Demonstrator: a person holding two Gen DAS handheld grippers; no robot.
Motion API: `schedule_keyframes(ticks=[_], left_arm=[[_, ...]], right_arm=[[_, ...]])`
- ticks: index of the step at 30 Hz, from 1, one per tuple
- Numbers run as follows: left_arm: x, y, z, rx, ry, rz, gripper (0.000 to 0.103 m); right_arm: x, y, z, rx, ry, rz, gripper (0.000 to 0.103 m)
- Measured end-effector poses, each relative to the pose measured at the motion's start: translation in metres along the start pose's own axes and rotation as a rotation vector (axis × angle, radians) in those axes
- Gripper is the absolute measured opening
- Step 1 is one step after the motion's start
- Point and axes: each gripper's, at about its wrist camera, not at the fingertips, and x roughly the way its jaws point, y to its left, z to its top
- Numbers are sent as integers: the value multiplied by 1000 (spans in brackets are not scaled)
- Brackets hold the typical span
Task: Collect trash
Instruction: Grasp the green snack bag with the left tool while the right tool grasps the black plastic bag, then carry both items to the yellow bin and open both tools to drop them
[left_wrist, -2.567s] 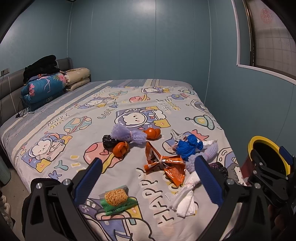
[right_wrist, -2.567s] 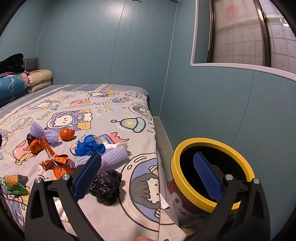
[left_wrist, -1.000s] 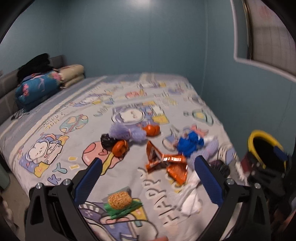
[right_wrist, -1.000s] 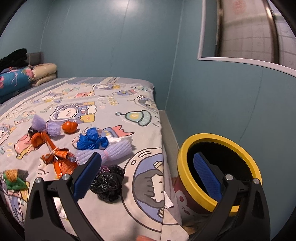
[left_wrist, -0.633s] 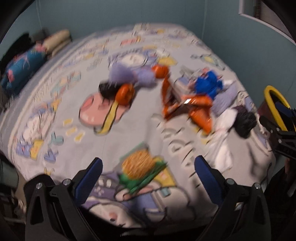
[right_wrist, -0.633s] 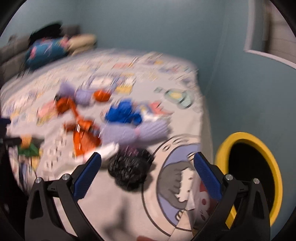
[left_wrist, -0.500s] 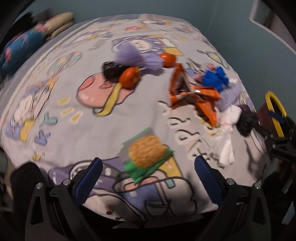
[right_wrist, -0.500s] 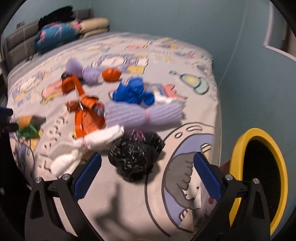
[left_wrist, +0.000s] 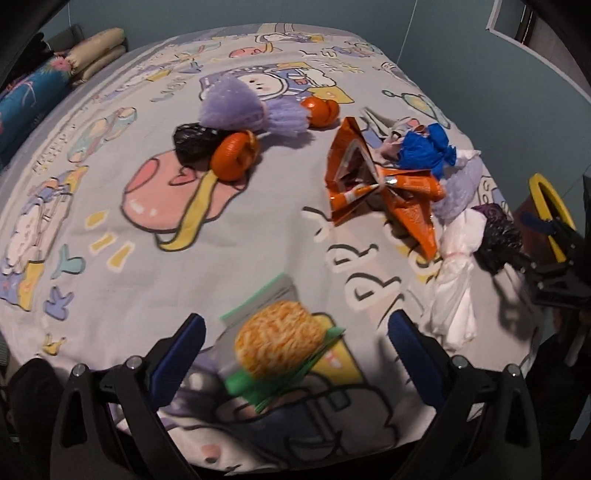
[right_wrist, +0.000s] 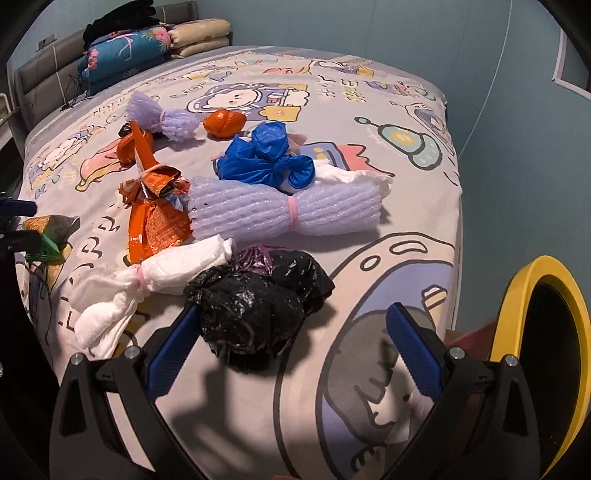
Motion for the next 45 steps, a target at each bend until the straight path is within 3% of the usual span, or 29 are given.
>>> schedule_keyframes(ticks=[6,8,12,22,25,29,36,41,45], left_arm=[[12,-4,-4,14,12,-5,87],[15,-5,-4,19,12,1,85],[20,-7,-6,45,17,12,68],[20,-8,-5,47,-3,-23,60],[11,-9,-7,43,-38,-58,59],[-13,-12,-9,51,-140,-85,59],[-45,-25,2,47,-252,-90,59],[-65,-53,18,95,-294,-111,59],[-77,-94,36,172,-337,-153,59]], right_arm=[[1,-3,4,33,-7,78,92],[5,-1,4,24,-1,68,85],[10,4,5,10,15,63,72],[10,6,2,9,31,85,43],[3,4,2,24,7,89,41],[-14,1,4,37,-49,60,41],[-61,-11,12,99,-171,47,42],[-94,-35,6,186,-210,18,42],[-122,-65,-7,247,-238,-59,42]])
